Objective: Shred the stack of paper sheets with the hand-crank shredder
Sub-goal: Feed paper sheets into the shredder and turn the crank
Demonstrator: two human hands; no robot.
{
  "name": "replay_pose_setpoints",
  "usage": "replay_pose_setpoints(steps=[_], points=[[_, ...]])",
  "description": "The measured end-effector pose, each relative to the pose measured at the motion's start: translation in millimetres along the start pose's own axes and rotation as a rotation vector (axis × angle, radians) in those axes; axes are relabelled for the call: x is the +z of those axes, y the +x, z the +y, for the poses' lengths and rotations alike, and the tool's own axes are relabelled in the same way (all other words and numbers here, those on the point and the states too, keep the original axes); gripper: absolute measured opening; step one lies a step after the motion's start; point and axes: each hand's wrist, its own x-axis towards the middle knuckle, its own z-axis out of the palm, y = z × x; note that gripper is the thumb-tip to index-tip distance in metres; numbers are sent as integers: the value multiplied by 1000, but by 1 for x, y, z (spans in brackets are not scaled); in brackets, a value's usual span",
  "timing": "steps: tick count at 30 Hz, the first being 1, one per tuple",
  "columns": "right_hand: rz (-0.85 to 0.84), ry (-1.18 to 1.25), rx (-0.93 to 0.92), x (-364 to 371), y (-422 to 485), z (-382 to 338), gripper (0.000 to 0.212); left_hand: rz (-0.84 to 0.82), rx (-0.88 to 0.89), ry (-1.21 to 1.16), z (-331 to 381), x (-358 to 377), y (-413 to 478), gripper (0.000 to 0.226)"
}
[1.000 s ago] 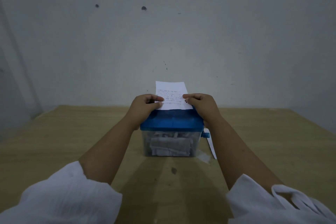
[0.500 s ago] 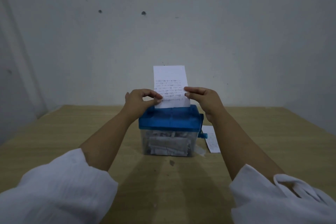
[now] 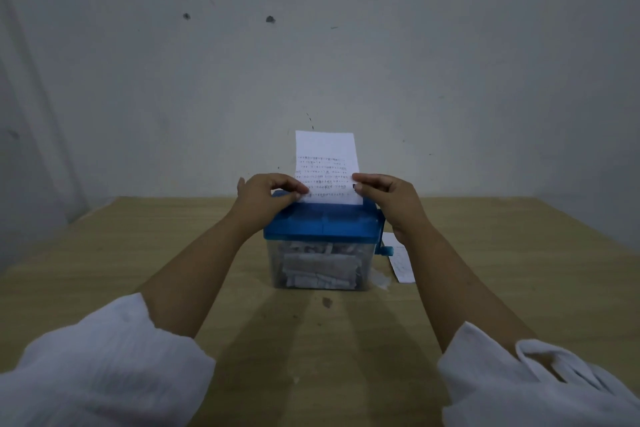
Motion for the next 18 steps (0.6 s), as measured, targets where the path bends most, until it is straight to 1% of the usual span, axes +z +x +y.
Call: replay_pose_setpoints(steps=[1,2,3,4,5,6,7,8,9,11,13,15,17,18], points=[[4,0,-3,-1,1,1,18,47,-3,106,5,3,-3,18],[6,1,-8,-1,1,2,19,117,31,203,9,7,-6,11],[8,0,-17,-1,1,2,20,188,114,253,11,12,-10,10],[6,4,-28,0,1,2,21,222,225,279,14,17,-15,15],[2,14,-41,1,1,2,21,194,331,311,18,22,-19,26],[-8,32,-59,2,1,3,23,114,407,361,22,27,-22,41],[-18,45,-80,2,1,5,25,7,429,417,27,33,-24,56],[-26,51,-96,2,1,6,28,-92,395,476,31,38,-26,66],[-28,45,-103,1,0,8,33,-173,337,533,33,43,-27,72],[-10,19,-87,-2,0,10,40,-260,238,639,35,50,-27,75],[39,11,-58,-6,-1,16,39,-268,209,689,37,51,-27,75],[136,-25,-31,-10,-5,26,31,-266,204,696,39,49,-26,74],[217,-115,7,-16,-12,39,21,-277,199,695,41,48,-26,74],[226,-171,33,-18,-18,44,22,-279,197,696,42,49,-27,74]])
